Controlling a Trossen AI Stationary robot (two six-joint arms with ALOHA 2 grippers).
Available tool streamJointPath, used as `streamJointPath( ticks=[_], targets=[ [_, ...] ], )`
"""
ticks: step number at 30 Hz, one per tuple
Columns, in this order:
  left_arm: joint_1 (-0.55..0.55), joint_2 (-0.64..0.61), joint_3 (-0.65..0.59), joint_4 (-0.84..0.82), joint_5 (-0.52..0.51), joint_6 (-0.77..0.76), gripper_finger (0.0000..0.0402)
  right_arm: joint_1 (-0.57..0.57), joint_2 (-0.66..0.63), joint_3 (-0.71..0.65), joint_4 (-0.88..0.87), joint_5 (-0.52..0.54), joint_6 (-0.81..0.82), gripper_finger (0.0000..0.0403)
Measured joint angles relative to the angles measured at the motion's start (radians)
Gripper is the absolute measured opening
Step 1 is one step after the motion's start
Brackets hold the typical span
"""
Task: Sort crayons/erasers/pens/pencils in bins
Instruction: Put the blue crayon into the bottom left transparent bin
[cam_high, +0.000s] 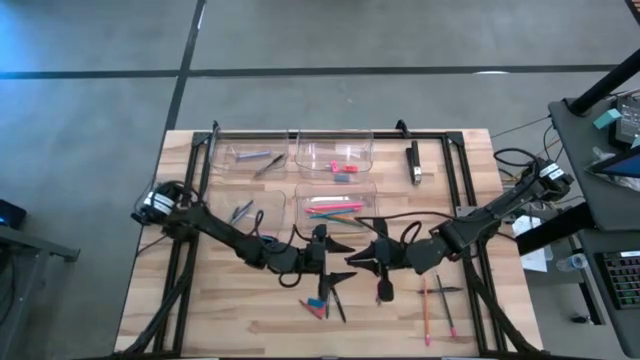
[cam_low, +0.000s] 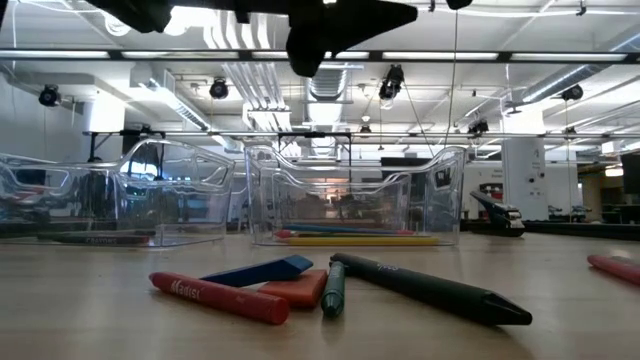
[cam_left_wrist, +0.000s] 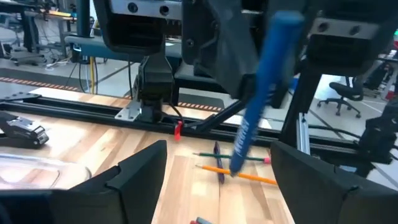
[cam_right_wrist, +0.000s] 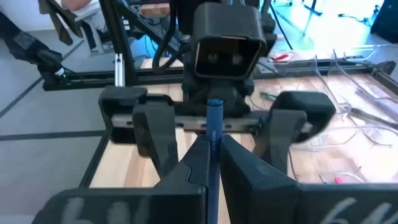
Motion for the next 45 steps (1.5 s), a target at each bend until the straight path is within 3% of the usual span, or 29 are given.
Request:
streamJointPath(
  ticks=[4, 7, 18, 20, 26, 34, 39, 45],
  targets=[
    [0.002, 0.024, 0.034, -0.001, 0.000, -0.006, 0.0267, -0.002, 0.000, -0.001, 0.004, 0.000, -0.003, 0.0013],
    [0.002, 0.026, 0.039, -0.001, 0.001, -0.007, 0.0240, -0.002, 0.000, -0.002, 0.002, 0.000, -0.003, 0.0013],
    [0.003, 0.021, 0.034, -0.007, 0.003, -0.008, 0.0036, -0.002, 0.000, -0.002, -0.002, 0.001, -0.011, 0.0013],
    [0.004, 0.019, 0.034, -0.007, 0.003, -0.007, 0.0014, -0.003, 0.000, -0.002, -0.003, 0.004, -0.013, 0.0013],
    [0.004, 0.019, 0.034, -0.008, 0.003, -0.007, 0.0016, -0.003, 0.000, -0.002, -0.006, 0.000, -0.026, 0.0021],
    [0.010, -0.034, 0.034, -0.115, -0.002, -0.002, 0.0012, -0.002, -0.002, -0.002, -0.051, -0.012, -0.043, 0.0128],
    [0.019, -0.138, 0.032, -0.366, -0.024, 0.000, 0.0012, 0.001, -0.029, 0.027, -0.144, -0.012, -0.021, 0.0189],
    [0.021, -0.328, 0.033, -0.877, -0.156, -0.084, 0.0012, 0.021, -0.086, 0.064, -0.346, -0.010, 0.081, 0.0227]
  ],
)
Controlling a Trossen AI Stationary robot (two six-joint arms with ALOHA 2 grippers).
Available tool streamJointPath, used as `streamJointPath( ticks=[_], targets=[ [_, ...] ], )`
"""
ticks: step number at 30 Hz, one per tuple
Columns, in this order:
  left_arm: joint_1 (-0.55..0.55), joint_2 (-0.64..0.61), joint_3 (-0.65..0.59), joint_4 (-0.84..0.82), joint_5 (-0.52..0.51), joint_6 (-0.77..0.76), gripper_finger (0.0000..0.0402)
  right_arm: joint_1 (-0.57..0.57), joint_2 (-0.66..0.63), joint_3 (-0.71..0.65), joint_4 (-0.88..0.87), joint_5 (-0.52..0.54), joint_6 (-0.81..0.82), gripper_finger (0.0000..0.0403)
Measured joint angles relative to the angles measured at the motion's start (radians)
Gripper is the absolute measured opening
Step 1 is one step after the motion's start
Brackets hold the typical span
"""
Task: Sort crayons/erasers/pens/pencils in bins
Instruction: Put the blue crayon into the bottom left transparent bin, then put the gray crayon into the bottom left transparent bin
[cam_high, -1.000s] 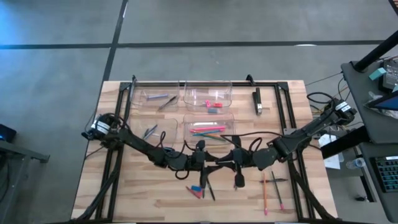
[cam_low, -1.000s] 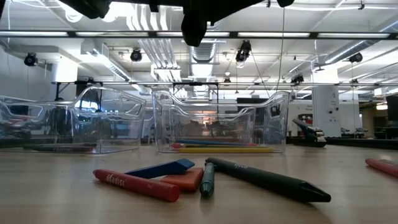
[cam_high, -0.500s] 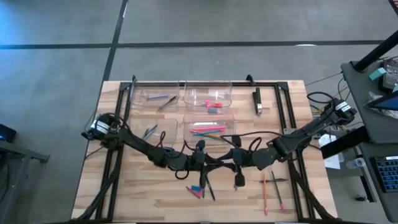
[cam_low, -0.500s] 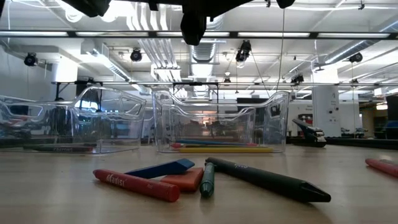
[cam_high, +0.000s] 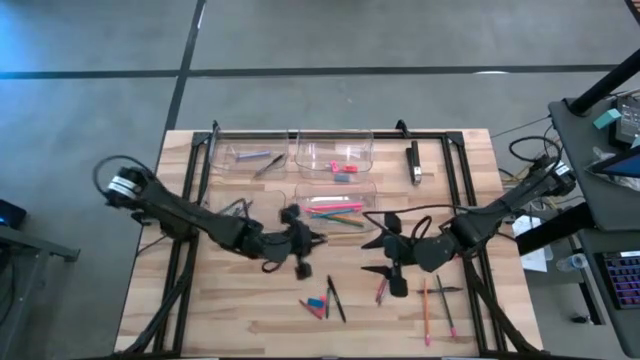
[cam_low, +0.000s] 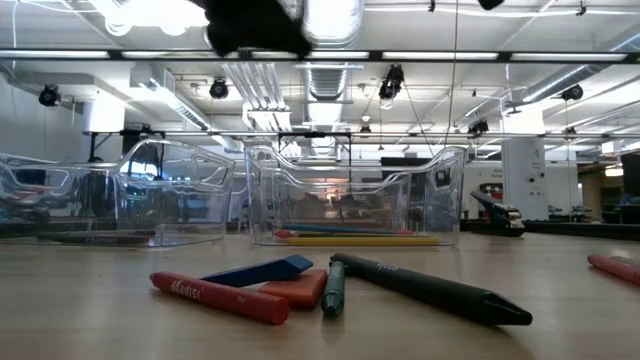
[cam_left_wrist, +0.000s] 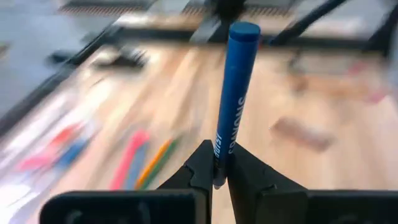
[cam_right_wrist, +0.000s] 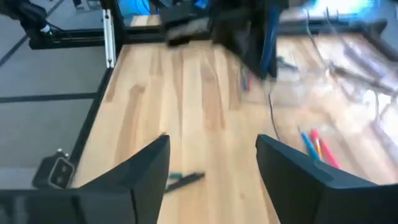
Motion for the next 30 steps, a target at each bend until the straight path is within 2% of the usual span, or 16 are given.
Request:
streamJointPath(
  ticks=[4, 6, 10, 13, 15, 19, 22, 26, 30],
  targets=[
    [0.003, -0.130, 0.002, -0.402, -0.094, -0.123, 0.0012, 0.010, -0.026, -0.014, -0.074, 0.002, 0.068, 0.0235],
    [0.011, -0.175, 0.003, -0.615, -0.108, -0.202, 0.0011, 0.011, -0.027, -0.023, -0.091, 0.008, 0.094, 0.0234],
    [0.015, -0.202, 0.005, -1.030, -0.067, -0.325, 0.0011, 0.013, -0.019, -0.035, -0.100, 0.009, 0.103, 0.0231],
    [0.024, -0.179, -0.015, -1.230, -0.011, -0.430, 0.0011, 0.013, -0.009, -0.036, -0.097, 0.009, 0.103, 0.0231],
    [0.031, -0.167, -0.033, -1.285, 0.015, -0.434, 0.0011, 0.012, -0.002, -0.036, -0.097, 0.009, 0.096, 0.0230],
    [0.050, -0.150, -0.062, -1.284, 0.051, -0.377, 0.0013, 0.011, 0.000, -0.036, -0.073, 0.010, 0.094, 0.0231],
    [0.068, -0.147, -0.086, -1.283, 0.068, -0.355, 0.0032, 0.011, 0.000, -0.036, -0.069, 0.010, 0.094, 0.0229],
    [0.081, -0.148, -0.109, -1.263, 0.159, -0.347, 0.0055, 0.017, 0.000, -0.036, -0.069, 0.010, 0.094, 0.0228],
    [0.080, -0.149, -0.110, -1.251, 0.164, -0.349, 0.0059, 0.017, 0.000, -0.037, -0.072, 0.010, 0.094, 0.0228]
  ],
)
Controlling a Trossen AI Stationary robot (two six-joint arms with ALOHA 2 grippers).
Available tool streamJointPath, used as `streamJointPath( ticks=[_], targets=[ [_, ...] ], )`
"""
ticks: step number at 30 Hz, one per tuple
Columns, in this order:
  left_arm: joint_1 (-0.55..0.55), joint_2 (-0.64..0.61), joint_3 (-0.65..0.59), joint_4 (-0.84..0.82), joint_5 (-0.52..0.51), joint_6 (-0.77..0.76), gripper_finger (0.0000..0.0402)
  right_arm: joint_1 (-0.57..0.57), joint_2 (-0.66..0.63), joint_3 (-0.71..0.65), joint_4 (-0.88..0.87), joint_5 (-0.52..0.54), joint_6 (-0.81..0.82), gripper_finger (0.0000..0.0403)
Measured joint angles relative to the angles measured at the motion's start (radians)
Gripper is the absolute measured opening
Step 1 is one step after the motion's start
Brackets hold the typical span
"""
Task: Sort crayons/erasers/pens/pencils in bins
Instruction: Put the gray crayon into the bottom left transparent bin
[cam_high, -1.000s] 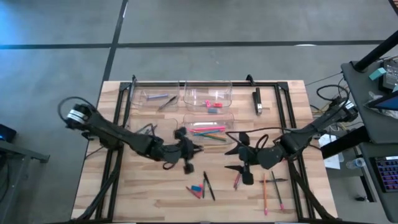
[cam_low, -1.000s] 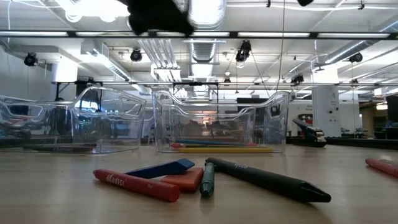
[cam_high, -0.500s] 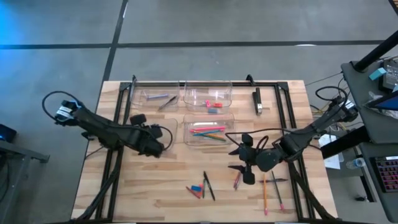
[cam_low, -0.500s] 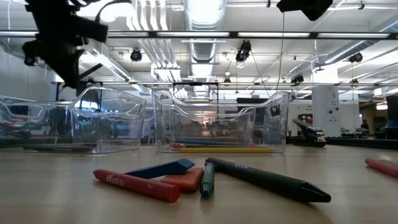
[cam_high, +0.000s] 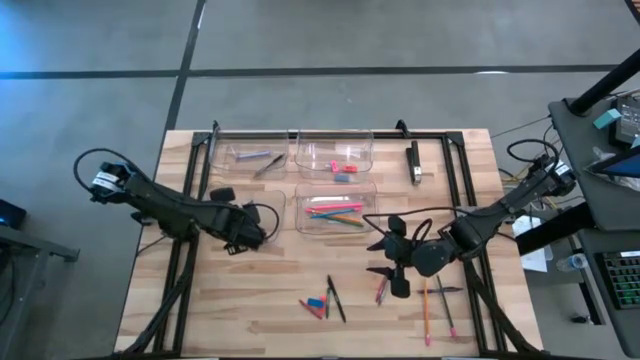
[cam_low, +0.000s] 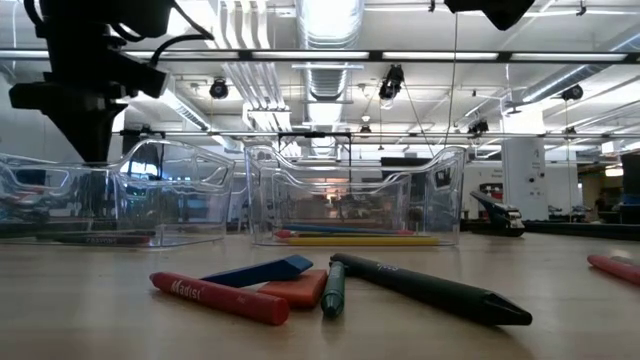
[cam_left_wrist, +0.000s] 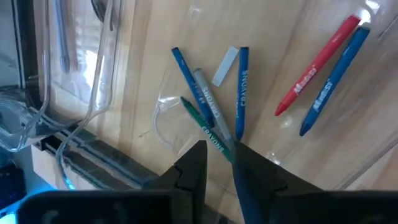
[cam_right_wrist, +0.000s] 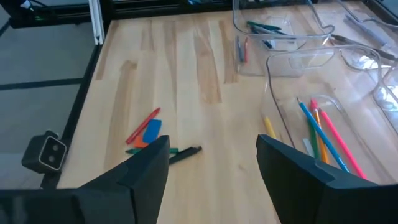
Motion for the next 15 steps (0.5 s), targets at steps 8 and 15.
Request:
streamJointPath(
  ticks=[8, 15],
  targets=[
    [-0.005, -0.020, 0.041, 0.112, 0.000, -0.035, 0.0062, 0.022, 0.000, -0.018, -0.049, -0.002, 0.000, 0.0228],
    [-0.068, -0.052, 0.024, 0.756, -0.038, 0.215, 0.0064, 0.064, 0.031, -0.120, -0.055, -0.137, 0.068, 0.0228]
  ],
)
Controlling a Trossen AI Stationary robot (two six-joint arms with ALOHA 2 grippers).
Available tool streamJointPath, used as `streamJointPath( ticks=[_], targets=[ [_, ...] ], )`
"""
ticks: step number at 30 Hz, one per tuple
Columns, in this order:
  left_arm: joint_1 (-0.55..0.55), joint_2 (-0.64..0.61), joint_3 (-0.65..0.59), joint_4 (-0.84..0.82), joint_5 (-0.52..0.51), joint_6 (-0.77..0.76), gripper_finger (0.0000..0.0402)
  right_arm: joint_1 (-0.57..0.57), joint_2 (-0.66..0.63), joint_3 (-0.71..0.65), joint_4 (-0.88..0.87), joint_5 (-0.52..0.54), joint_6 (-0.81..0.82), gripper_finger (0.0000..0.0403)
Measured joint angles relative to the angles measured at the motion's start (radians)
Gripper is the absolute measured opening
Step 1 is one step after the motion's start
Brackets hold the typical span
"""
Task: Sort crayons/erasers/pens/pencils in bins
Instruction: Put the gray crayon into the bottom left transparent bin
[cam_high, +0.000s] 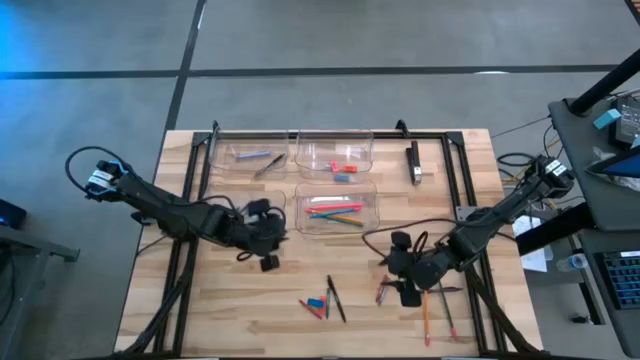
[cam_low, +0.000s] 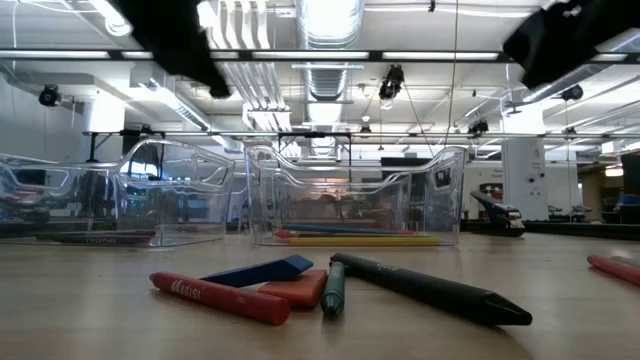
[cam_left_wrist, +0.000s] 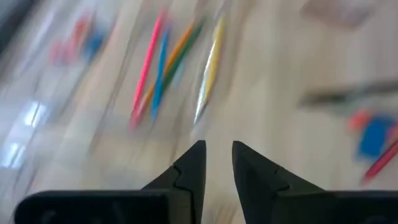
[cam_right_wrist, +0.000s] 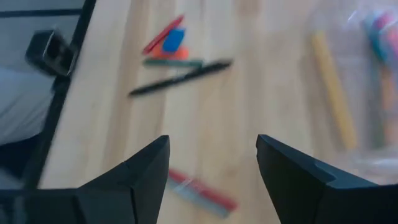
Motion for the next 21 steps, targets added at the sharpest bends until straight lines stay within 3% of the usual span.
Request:
streamJointPath(
  ticks=[5, 13, 17, 21],
  targets=[
    [-0.014, 0.021, -0.007, 0.306, 0.064, 0.140, 0.0099, 0.027, 0.037, -0.063, 0.005, -0.052, 0.070, 0.0228],
    [-0.016, 0.128, -0.008, 0.536, 0.092, 0.180, 0.0209, 0.036, 0.132, -0.101, 0.008, -0.086, 0.060, 0.0228],
    [-0.025, 0.195, -0.009, 0.674, 0.119, 0.245, 0.0223, 0.036, 0.207, -0.101, 0.037, -0.172, 0.030, 0.0228],
    [-0.035, 0.263, -0.024, 0.877, 0.149, 0.308, 0.0223, 0.036, 0.267, -0.101, 0.060, -0.180, 0.007, 0.0223]
  ],
)
